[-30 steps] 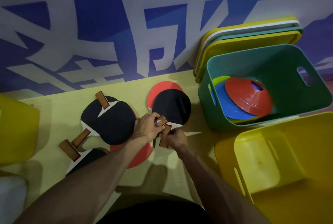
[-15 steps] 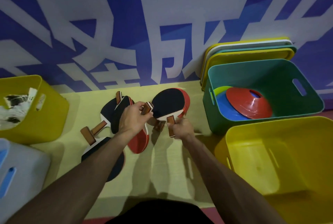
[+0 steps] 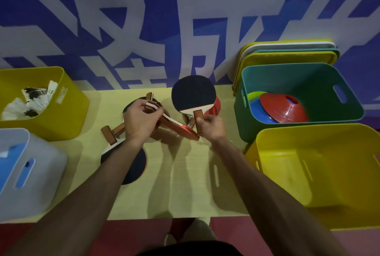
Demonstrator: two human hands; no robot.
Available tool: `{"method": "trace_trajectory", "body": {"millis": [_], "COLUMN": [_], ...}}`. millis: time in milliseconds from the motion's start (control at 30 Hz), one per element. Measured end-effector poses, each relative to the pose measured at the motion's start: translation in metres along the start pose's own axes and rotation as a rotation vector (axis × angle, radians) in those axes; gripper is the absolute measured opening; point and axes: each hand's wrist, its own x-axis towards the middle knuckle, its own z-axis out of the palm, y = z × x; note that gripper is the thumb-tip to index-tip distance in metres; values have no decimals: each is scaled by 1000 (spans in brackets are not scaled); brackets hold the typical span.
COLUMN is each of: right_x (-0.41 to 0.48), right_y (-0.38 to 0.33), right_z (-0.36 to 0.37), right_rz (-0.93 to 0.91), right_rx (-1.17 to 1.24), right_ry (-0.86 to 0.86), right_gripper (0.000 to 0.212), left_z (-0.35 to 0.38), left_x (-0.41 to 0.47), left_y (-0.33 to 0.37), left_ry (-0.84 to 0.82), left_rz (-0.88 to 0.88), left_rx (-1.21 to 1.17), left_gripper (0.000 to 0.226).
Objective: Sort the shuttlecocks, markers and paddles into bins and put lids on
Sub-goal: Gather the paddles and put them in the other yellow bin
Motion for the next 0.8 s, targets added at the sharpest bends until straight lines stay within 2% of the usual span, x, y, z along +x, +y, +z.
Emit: {"method": "trace_trajectory", "body": {"millis": [67, 267, 500, 667, 800], "right_x": [-10, -41, -77, -91, -91], "right_y": [-8, -24, -26, -23, -22], "right_z": [-5, -4, 4, -15, -41], "right_rz": [-24, -37, 31, 47, 30], "right_rx": [2, 37, 233, 326, 335], "right_ry": [20, 33, 54, 109, 138], "right_gripper": [31, 26, 13, 24, 26], "left_z": [-7, -37, -68, -68, -70], "left_x": [-8, -26, -61, -89, -102], "left_y": [-1, -5, -40, -51, -48], "left_ry": [1, 58, 96, 11, -84], "left_rz": [-7, -8, -330, -365, -322], "left_rx": [-68, -125, -681, -889, -1047], "left_gripper": [26, 26, 19, 29, 17]}}
